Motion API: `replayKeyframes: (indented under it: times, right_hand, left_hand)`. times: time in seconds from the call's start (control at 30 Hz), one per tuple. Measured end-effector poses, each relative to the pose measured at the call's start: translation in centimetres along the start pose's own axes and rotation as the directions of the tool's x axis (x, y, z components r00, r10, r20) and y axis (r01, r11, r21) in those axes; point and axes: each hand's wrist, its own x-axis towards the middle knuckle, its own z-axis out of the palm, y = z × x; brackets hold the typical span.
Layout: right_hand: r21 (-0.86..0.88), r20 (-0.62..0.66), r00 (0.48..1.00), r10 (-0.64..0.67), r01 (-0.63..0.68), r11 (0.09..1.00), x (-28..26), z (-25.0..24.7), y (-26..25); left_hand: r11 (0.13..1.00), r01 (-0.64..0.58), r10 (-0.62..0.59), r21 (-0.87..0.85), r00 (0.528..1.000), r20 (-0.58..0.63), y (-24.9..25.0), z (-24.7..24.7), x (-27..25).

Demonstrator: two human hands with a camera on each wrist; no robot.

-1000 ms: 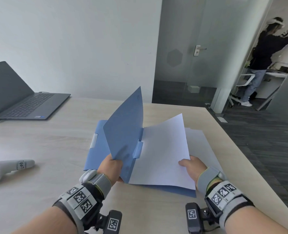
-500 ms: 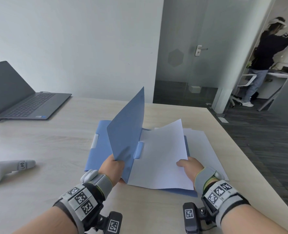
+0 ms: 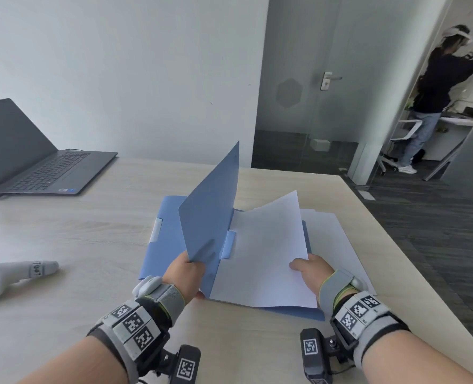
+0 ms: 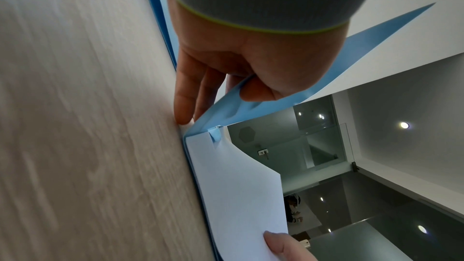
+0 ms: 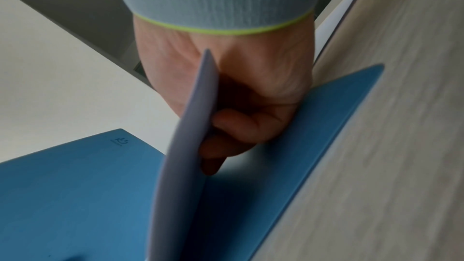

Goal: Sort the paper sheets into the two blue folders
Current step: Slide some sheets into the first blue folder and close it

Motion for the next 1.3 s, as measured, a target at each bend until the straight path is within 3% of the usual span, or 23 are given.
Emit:
replayKeyframes:
  times: [0.13, 0.27, 0.43, 0.53, 0.63, 0.7, 0.87, 1.03, 1.13, 1.3]
  right_hand:
    - [0.001, 0.022, 1.0, -0.004, 0.004, 1.0, -0.2, 0.1, -0.6]
    - [0.001, -0.039, 0.999, -0.004, 0.004, 1.0, -0.1, -0.3, -1.1]
    - [-0.036, -0.116, 0.99, 0.075, -0.08, 0.996, -0.4, -2.3, -1.3]
    - [0.029, -0.168, 0.979, 0.116, -0.113, 0.993, -0.2, -4.4, -0.7]
    - [0.189, -0.172, 0.976, 0.132, -0.099, 0.977, -0.2, -5.8, -0.2]
    - [0.208, -0.139, 0.981, 0.135, -0.104, 0.973, -0.3, -6.0, 0.2]
    - [0.038, -0.072, 0.993, 0.095, -0.092, 0.995, -1.2, -5.1, 1.2]
    - [-0.03, -0.077, 0.995, 0.059, -0.061, 0.998, -2.1, -5.0, 1.0]
    - [-0.021, -0.074, 0.995, 0.065, -0.067, 0.998, -2.0, -5.0, 1.0]
    - [-0.077, -0.048, 0.996, 0.072, -0.076, 0.994, -2.3, -5.2, 1.0]
  left_hand:
    - [0.997, -0.022, 0.02, 0.067, 0.999, 0.033, 0.1, 0.0, -0.1]
    - [0.98, -0.088, 0.074, 0.18, 0.994, 0.082, 0.6, 0.3, -1.0]
    - [0.926, -0.185, 0.099, 0.328, 0.96, 0.261, 0.6, 0.6, -1.8]
    - [0.906, -0.233, 0.11, 0.354, 0.936, 0.334, 0.6, 1.1, -2.0]
    - [0.936, -0.167, 0.071, 0.309, 0.951, 0.3, 1.4, 1.9, -2.0]
    - [0.957, -0.111, 0.047, 0.27, 0.971, 0.234, 2.2, 2.6, -1.8]
    - [0.973, -0.008, -0.031, 0.232, 0.986, 0.166, 3.5, 3.9, -0.4]
    - [0.986, 0.151, -0.157, 0.077, 0.984, 0.081, 3.3, 4.3, 2.0]
    - [0.968, 0.243, -0.233, -0.068, 0.963, 0.132, 2.8, 4.4, 2.7]
    - [0.97, 0.185, -0.156, -0.155, 0.971, 0.182, 1.9, 5.0, 1.7]
